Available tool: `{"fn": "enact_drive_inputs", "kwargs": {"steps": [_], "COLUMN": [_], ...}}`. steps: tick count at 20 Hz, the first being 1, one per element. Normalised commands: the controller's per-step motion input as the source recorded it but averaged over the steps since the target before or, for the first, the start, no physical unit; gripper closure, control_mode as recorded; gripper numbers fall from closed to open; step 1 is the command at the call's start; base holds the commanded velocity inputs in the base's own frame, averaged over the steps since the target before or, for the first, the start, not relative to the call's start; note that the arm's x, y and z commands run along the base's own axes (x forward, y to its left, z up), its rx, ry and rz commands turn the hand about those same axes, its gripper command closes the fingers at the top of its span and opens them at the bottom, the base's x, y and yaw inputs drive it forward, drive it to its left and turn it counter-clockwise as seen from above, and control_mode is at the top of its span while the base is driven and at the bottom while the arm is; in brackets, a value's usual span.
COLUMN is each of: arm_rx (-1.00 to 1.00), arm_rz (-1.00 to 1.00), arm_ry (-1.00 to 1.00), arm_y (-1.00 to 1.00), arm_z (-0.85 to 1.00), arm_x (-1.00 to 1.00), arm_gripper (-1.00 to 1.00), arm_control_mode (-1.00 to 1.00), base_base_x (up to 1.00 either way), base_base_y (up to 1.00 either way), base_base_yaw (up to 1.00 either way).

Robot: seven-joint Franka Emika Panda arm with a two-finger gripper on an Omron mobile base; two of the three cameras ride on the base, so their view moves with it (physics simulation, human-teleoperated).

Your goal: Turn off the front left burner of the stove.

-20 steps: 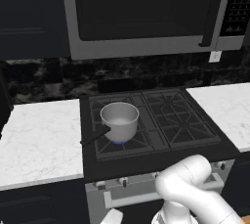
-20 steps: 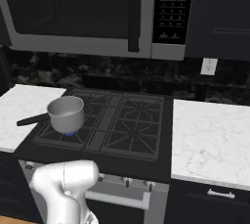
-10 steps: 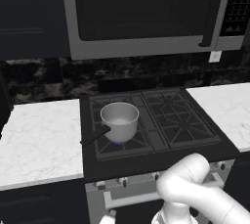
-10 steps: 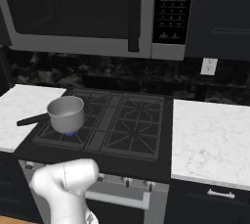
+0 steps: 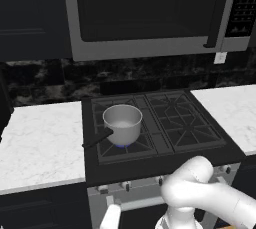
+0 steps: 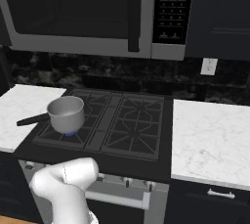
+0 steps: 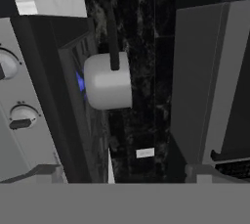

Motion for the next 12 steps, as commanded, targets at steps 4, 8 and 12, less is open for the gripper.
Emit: {"fn": "enact_drive_inputs", "kwargs": {"steps": [4, 8, 12], "arm_rx": [0.00, 0.00, 0.00], "arm_rz": [0.03, 0.04, 0.03], "arm_ry": [0.00, 0.00, -0.02], "arm_y": [-0.15, -0.25, -0.08], "arm_z": [-0.06, -0.14, -0.15], "arm_x": [0.31, 0.32, 0.37], "arm_gripper": [-1.00, -1.00, -1.00], "arm_control_mode": [-1.00, -1.00, -1.00], "base_base_x": [0.00, 0.00, 0.00], "base_base_y": [0.00, 0.00, 0.00], "base_base_yaw": [0.00, 0.00, 0.00]}}
